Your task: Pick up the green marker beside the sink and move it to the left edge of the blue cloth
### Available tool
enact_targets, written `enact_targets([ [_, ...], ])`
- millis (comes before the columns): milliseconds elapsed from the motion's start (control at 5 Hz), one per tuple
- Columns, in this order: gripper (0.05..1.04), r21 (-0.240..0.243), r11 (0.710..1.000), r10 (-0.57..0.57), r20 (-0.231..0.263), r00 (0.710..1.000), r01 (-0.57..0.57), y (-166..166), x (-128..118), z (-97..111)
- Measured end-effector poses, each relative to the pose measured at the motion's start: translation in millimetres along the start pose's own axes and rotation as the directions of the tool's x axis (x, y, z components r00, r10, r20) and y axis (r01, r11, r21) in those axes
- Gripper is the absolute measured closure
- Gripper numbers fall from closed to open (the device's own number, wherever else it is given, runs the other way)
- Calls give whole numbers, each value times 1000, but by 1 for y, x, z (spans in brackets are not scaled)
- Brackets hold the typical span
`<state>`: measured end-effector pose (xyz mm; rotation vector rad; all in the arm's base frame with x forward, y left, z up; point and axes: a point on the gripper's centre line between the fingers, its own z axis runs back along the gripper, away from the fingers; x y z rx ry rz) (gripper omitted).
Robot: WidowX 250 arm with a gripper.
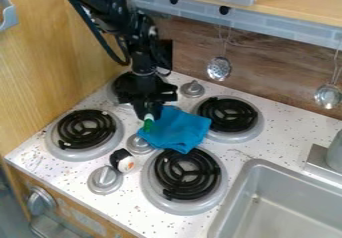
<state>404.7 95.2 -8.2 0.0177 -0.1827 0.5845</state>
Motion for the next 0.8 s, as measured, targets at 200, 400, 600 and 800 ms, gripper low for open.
enact_targets([
  [200,721,3,1000,13,-7,1000,-13,1,3,-2],
  [400,721,10,999,40,-8,999,-40,11,9,-3],
  [600,721,16,999,47,-19,999,-47,15,7,-4],
  [800,721,22,998,56,-29,998,-56,21,8,-4],
])
